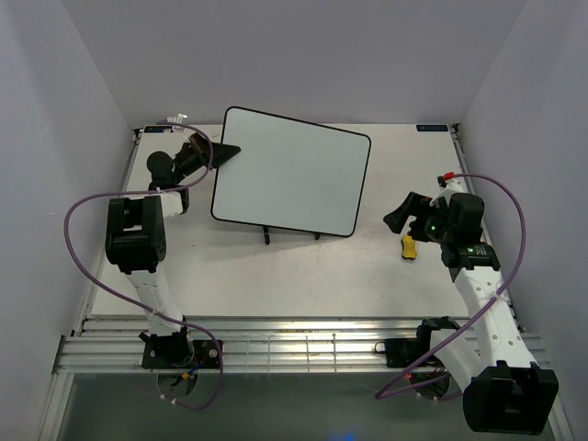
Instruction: Erase the whiteboard
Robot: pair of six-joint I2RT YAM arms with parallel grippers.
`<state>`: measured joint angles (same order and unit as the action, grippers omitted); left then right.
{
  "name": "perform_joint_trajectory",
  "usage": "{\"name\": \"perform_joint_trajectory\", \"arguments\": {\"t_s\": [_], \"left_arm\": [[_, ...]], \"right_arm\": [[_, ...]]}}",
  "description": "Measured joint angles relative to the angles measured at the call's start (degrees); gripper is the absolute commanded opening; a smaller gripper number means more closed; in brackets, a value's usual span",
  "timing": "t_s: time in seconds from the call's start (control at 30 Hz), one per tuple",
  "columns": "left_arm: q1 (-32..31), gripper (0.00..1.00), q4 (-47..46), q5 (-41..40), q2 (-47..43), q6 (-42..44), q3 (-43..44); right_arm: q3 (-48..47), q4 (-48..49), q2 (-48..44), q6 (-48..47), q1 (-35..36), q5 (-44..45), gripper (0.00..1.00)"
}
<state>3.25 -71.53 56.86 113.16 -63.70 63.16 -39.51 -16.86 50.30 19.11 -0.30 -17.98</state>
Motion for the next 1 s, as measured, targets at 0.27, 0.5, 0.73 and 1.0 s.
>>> {"name": "perform_joint_trajectory", "arguments": {"t_s": [0.27,0.5,0.73,1.0], "left_arm": [[-1.5,0.0,-0.4,-0.9,-0.4,0.1,0.8],[-2.5,0.0,-0.5,-2.3,-2.3,1.2,0.8],[-2.9,0.0,-0.6,-2.8,-1.9,2.2,2.3],[-2.6,0.0,-0.7,-5.0,-1.2,2.9,2.5]], "right_arm": [[0.0,0.4,0.1,0.0,0.0,-0.1,0.9],[0.0,0.4,0.1,0.0,0.0,-0.1,0.9],[0.0,0.4,0.1,0.0,0.0,-0.2,0.9],[0.0,0.4,0.1,0.0,0.0,-0.2,0.9]]}}
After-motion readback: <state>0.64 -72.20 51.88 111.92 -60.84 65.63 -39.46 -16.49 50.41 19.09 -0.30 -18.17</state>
